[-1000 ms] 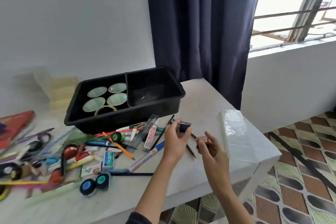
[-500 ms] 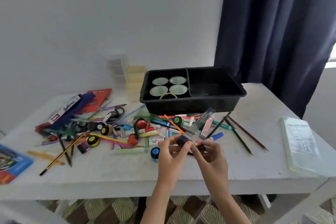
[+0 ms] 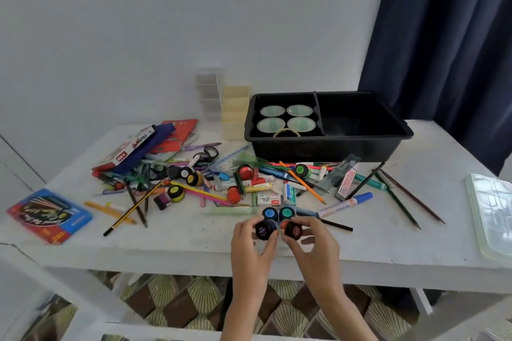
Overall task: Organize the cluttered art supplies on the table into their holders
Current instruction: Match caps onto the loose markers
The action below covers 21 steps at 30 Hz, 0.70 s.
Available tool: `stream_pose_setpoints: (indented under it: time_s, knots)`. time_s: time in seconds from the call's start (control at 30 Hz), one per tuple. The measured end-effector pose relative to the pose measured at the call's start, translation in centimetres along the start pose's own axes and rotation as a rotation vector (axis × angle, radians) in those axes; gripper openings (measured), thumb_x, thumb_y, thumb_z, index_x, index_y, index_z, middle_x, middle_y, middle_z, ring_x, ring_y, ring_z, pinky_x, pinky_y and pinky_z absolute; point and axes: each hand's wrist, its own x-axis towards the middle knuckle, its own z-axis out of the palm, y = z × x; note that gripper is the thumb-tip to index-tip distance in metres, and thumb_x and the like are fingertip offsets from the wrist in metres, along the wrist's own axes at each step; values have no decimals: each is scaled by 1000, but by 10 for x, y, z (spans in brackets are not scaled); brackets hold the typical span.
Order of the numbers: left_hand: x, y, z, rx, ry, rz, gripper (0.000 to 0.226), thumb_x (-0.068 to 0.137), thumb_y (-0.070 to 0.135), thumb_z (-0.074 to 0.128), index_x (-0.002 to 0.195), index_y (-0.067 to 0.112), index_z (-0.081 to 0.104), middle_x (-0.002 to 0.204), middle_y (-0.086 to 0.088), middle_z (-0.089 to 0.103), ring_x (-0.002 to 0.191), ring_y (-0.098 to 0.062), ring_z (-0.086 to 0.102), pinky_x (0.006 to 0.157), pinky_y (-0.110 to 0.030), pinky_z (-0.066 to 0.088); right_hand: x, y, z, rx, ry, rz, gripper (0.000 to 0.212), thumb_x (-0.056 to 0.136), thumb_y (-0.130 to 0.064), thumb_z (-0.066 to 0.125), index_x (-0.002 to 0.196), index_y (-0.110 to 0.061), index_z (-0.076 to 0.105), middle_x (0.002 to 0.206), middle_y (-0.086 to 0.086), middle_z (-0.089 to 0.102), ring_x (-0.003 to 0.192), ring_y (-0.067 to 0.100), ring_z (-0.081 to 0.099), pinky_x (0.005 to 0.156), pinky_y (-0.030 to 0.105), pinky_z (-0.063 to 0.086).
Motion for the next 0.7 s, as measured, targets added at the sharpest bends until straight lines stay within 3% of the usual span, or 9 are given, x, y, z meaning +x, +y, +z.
stream_pose_setpoints:
  time_s: [0.1,0.17,0.37,0.5,0.63,0.7]
  knots:
    - [3,-4,1,82,-59,63,38,85,24,67,121,21,57,102,12,51,95,-4,52,82,-9,41,3,9,3,-131,-24,-110,34,74,-7,77,103,-22,67,95,-8,64,87,10,58,73,18,47]
    - [6,-8,2,144,-87,108,43,85,20,67,126,17,57,99,7,51,94,-8,53,83,-15,44,5,12,5,-236,-47,-178,35,72,-3,77,104,-14,70,96,-4,65,90,15,57,75,14,42]
    - [9,-18,8,274,-110,167,38,84,14,68,122,12,62,97,0,59,92,-17,52,76,-20,43,6,15,8,-439,-46,-267,32,64,4,81,93,-8,75,88,4,67,84,23,59,70,19,44]
    - [11,-22,9,314,-176,186,37,87,12,65,123,17,61,102,-1,63,94,-21,55,79,-30,47,4,8,10,-447,-25,-251,18,72,-5,78,90,-9,75,86,3,67,85,22,58,72,18,43]
    - [7,-25,12,422,-217,233,41,81,8,70,120,17,63,96,-2,67,83,-24,62,71,-34,46,9,0,12,-437,-14,-195,7,75,-8,76,80,-10,73,78,2,63,80,20,55,67,17,39]
    - [5,-22,11,438,-228,230,43,87,9,62,128,19,57,106,0,65,89,-23,61,76,-33,44,12,-6,12,-448,-47,-120,4,79,-11,72,83,-9,71,83,3,60,86,21,53,66,15,37]
